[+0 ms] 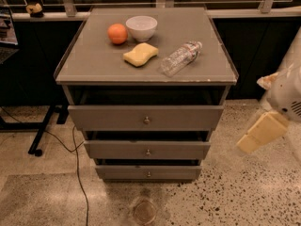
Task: Open top drawer
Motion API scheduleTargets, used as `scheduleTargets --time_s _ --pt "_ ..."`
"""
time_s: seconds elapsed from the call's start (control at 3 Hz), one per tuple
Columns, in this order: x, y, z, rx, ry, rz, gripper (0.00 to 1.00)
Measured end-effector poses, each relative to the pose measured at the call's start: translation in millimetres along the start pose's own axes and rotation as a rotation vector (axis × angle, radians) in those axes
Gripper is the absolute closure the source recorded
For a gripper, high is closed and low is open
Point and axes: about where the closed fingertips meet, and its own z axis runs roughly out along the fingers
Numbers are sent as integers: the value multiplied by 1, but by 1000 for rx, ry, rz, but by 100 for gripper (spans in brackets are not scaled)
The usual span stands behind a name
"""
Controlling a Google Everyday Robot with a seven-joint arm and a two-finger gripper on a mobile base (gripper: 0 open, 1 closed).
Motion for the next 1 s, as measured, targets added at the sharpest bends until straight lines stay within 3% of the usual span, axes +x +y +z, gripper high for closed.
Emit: scheduleTargets --time_s 0.33,0.67,1.0 --pt "12 10 36 -26 -87 95 0" --pt "12 19 68 -86 -140 125 0" --pt "9 19 86 -159 -137 84 0"
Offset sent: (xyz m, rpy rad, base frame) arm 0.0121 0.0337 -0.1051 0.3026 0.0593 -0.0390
